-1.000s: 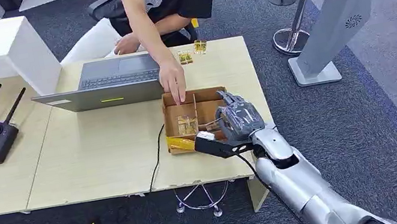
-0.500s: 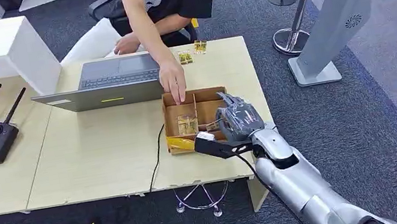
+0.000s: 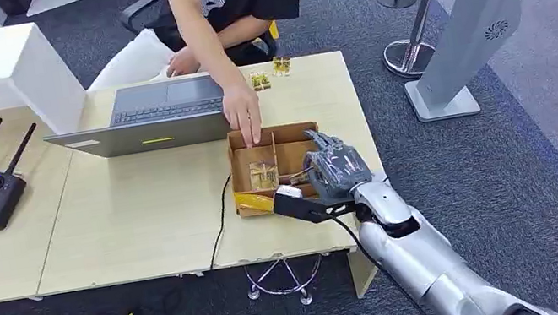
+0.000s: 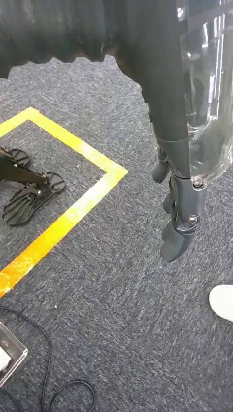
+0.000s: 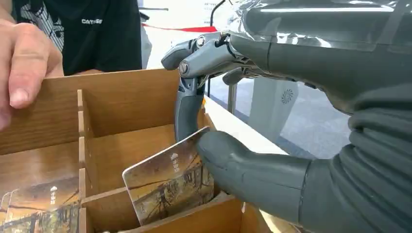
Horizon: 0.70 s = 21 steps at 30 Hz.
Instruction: Pass the card to the sensor for recognition and then transmit it.
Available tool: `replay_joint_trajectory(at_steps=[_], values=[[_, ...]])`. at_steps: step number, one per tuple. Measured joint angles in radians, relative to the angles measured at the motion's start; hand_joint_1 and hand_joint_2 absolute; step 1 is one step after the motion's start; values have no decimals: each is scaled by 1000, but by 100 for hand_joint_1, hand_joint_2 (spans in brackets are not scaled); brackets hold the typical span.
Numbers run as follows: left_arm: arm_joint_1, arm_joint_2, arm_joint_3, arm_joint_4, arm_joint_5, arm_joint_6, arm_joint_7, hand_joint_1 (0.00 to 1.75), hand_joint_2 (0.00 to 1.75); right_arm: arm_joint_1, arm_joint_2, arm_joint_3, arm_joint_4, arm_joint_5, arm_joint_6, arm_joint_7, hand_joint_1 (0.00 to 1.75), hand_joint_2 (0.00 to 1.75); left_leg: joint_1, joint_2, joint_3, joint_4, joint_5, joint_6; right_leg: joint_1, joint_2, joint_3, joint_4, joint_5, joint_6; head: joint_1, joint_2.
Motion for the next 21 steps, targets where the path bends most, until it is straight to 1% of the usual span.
replay_joint_trajectory(at_steps=[1,2,5,6,7,9,10,11,12,15,17,21], values=[[0,0,0,0,1,0,0,0,175,0,0,0,0,0,3,0,112,175,0,0,0,0,0,0,0,0,0,0,0,0,0,0],[0,0,0,0,2,0,0,0,175,0,0,1,0,0,6,0,108,175,0,0,0,0,0,0,0,0,0,0,0,0,0,0],[0,0,0,0,2,1,0,0,175,5,0,2,0,0,8,0,66,175,0,0,0,0,0,0,0,0,0,0,0,0,0,0],[0,0,0,0,2,1,0,0,175,7,0,2,0,0,8,0,66,175,0,0,0,0,0,0,0,0,0,0,0,0,0,0],[0,0,0,0,2,1,0,0,175,8,0,2,0,0,8,2,61,175,0,0,0,0,0,0,0,0,0,0,0,0,0,0],[0,0,0,0,3,1,0,0,175,8,0,2,0,1,10,3,61,175,0,0,0,0,0,0,0,0,0,0,0,0,0,0],[0,0,0,0,3,1,0,0,175,8,0,2,0,1,10,4,79,175,0,0,0,0,0,0,0,0,0,0,0,0,0,0],[0,0,0,0,3,1,0,0,175,8,0,2,0,1,11,5,147,175,0,0,0,0,0,0,0,0,0,0,0,0,0,0],[0,0,0,0,3,1,0,0,175,8,0,2,0,1,11,5,154,175,0,0,0,0,0,0,0,0,0,0,0,0,0,0],[0,0,0,0,3,2,0,0,175,8,1,2,0,2,11,5,154,175,0,0,0,0,0,0,0,0,0,0,0,0,0,0],[0,0,0,0,3,2,0,0,175,8,2,2,0,3,11,5,175,175,0,0,0,0,0,0,0,0,0,0,0,0,0,0],[0,0,0,0,3,2,0,0,175,8,3,2,0,3,11,5,175,175,0,0,0,0,0,0,0,0,0,0,0,0,0,0]])
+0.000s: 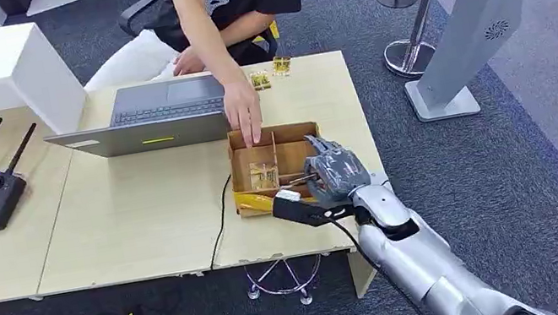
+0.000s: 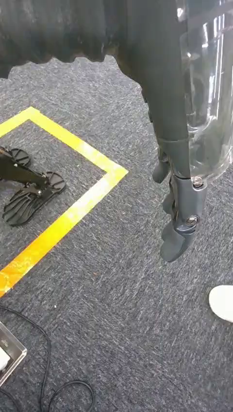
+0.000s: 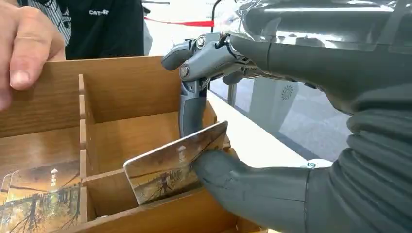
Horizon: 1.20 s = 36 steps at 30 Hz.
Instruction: Pass the card to the sensor for recognition and then transmit it.
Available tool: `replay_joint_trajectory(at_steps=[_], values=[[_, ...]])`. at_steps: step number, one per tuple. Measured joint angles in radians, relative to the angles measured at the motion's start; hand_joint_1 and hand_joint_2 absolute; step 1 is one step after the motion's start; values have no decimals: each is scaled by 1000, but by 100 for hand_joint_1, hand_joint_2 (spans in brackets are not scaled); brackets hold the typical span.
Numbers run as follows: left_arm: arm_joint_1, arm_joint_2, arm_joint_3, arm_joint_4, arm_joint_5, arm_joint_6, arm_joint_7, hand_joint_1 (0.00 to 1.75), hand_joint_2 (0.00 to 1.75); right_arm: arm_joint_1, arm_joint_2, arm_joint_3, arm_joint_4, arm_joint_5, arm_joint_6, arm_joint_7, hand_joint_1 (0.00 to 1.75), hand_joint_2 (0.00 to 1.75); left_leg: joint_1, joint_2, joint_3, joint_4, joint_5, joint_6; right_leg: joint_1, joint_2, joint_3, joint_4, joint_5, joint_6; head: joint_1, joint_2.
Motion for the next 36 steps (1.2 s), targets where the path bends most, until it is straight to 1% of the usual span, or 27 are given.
replay_joint_trajectory(at_steps=[12,17,22,25,30,34,36], values=[[0,0,0,0,0,0,-1,0,175,-7,0,0,14,1,-8,-15,175,175,0,0,0,0,0,0,0,0,0,0,0,0,0,0],[0,0,0,0,3,1,-4,0,175,-16,3,0,19,2,-25,-29,175,175,0,0,0,0,0,0,0,0,0,0,0,0,0,0],[0,0,0,0,6,4,-11,0,175,-39,0,-2,-9,-3,-29,-30,175,175,0,0,0,0,0,0,0,0,0,0,0,0,0,0],[2,0,0,0,7,8,-21,0,175,-57,-12,-15,-75,-24,-24,-21,175,175,0,0,0,0,0,0,0,0,0,0,0,0,0,0],[5,0,0,0,6,8,-34,0,175,-129,-58,-88,-284,-76,36,-15,175,175,-1,0,0,0,0,0,0,0,0,0,0,0,0,0],[6,0,0,0,-2,4,-42,0,175,-160,-69,-156,-426,-154,91,-53,175,175,-1,0,0,0,0,0,0,0,0,0,0,0,0,0],[5,-1,-2,0,-8,-5,-44,0,175,-189,-67,-177,-439,-239,115,-108,175,175,0,1,0,0,0,0,0,0,0,0,0,0,0,0]])
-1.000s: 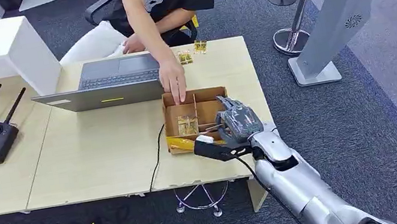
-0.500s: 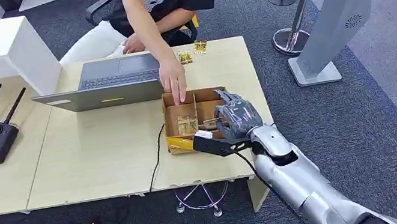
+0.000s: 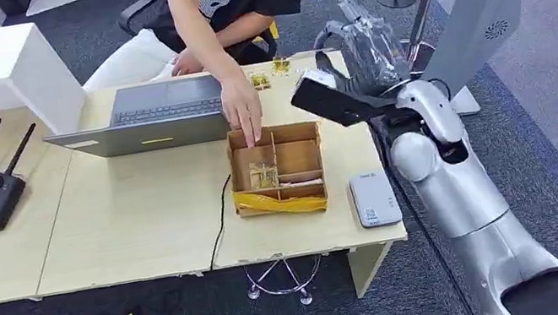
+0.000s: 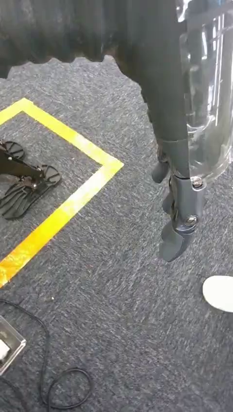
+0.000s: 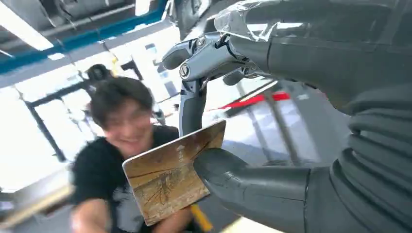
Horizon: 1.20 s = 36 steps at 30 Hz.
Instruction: Pass the card to the sensor for recognition and then transmit it.
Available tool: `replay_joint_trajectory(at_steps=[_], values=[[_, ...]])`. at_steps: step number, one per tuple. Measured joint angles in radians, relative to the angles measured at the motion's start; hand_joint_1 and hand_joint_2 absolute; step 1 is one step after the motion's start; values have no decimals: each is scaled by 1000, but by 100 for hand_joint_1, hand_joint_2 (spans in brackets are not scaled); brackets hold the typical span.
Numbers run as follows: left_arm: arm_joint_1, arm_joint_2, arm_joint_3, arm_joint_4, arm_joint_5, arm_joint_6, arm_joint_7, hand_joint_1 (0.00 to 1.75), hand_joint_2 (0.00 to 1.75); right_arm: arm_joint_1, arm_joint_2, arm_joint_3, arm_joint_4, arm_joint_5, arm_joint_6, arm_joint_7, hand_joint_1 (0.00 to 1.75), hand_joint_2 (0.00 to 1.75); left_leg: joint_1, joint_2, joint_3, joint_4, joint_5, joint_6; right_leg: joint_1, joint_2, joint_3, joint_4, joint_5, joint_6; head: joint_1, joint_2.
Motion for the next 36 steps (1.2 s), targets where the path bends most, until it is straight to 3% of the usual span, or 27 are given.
replay_joint_trajectory(at_steps=[5,10,13,19,27,28,29,33,36], values=[[-21,-6,-5,0,-29,-14,-1,0,175,-151,40,-24,112,-183,26,-150,175,175,0,0,0,0,1,0,0,0,-1,1,0,0,-1,0],[-43,-11,-20,0,-35,-16,4,0,175,-257,79,-33,266,-214,24,-184,175,175,0,-1,0,0,2,-1,0,-1,0,1,0,0,0,0],[-46,-12,-26,0,-41,-19,5,0,175,-284,94,-36,330,-204,20,-178,175,175,0,-1,-1,0,1,-1,0,0,0,1,0,0,0,0],[-74,-16,-38,0,-56,-16,28,0,175,-416,145,-35,501,-191,35,-94,175,175,0,-1,-3,0,1,-1,0,0,-3,1,0,0,0,0],[-72,-10,-45,0,-51,-23,29,0,175,-442,199,-33,630,-167,40,-60,175,175,1,-1,-3,0,1,-1,1,-1,-3,1,0,0,0,0],[-71,-9,-46,0,-51,-23,29,0,175,-442,203,-32,639,-165,41,-59,9,175,1,-1,-3,0,1,-1,1,-1,-3,1,0,0,0,0],[-69,-9,-46,0,-51,-24,29,0,175,-442,207,-32,650,-165,45,-59,0,175,1,-2,-3,0,1,-1,1,-1,-3,1,0,0,0,0],[-68,-9,-51,0,-51,-27,30,0,175,-442,213,-32,683,-164,76,-48,0,175,0,-2,-3,0,1,-1,1,-1,-3,1,0,0,0,0],[-68,-9,-52,0,-51,-28,31,0,175,-441,213,-32,699,-182,61,-73,0,175,0,-1,-3,0,1,-1,0,-1,-3,0,0,0,0,0]])
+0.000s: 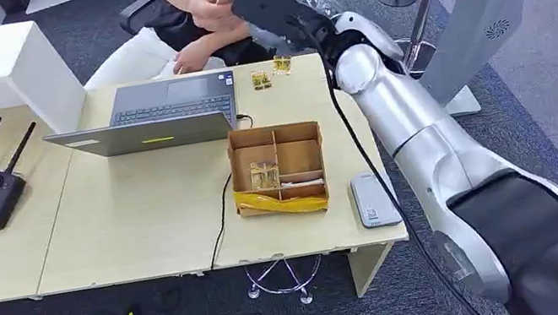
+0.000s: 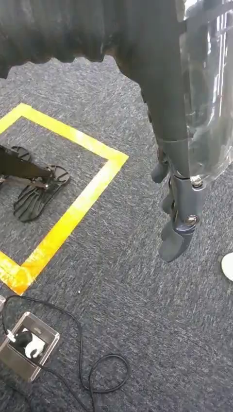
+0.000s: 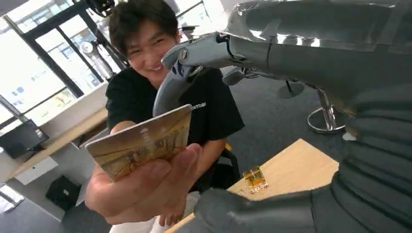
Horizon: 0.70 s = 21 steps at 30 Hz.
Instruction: Pass the card to the sensor for recognition and then transmit it.
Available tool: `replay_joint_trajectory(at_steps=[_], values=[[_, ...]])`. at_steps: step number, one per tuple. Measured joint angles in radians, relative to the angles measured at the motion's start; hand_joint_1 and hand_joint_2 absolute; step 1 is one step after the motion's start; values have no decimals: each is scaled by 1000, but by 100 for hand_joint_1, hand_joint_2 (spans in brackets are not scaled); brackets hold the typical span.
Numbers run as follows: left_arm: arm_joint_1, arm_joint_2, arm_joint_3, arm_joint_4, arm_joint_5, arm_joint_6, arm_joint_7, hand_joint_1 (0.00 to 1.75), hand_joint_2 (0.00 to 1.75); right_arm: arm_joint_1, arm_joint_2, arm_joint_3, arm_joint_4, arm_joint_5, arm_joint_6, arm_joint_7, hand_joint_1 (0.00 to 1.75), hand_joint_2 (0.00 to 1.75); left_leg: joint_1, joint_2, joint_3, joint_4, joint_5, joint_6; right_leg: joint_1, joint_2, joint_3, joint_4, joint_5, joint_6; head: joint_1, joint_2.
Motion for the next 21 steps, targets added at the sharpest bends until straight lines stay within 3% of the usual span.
replay_joint_trajectory(at_steps=[7,11,15,17,18,21], values=[[2,0,-1,0,0,2,0,0,175,2,-17,-1,22,-44,-41,-53,0,175,0,1,0,0,0,0,0,1,-1,0,0,0,0,0],[4,0,-2,0,2,10,0,0,175,7,-41,-20,26,-122,-102,-116,0,175,0,1,1,0,0,0,0,1,-1,0,0,0,0,0],[5,0,-2,0,2,10,-1,0,175,7,-43,-20,26,-123,-102,-120,0,175,0,1,0,0,0,0,0,1,-1,0,0,0,0,0],[8,0,-2,0,7,12,-5,0,175,8,-59,-38,26,-193,-137,-159,0,175,0,1,1,1,0,0,0,1,-1,0,0,0,-1,0],[37,0,-2,0,35,19,-29,0,175,36,-174,-136,26,-386,-183,-168,0,175,0,-1,2,1,-1,1,0,-1,2,-3,0,0,-1,0],[61,1,-2,0,54,33,-35,0,175,106,-284,-207,26,-459,-192,-136,0,175,0,-2,3,1,-2,3,0,-2,6,-8,1,1,0,0]])
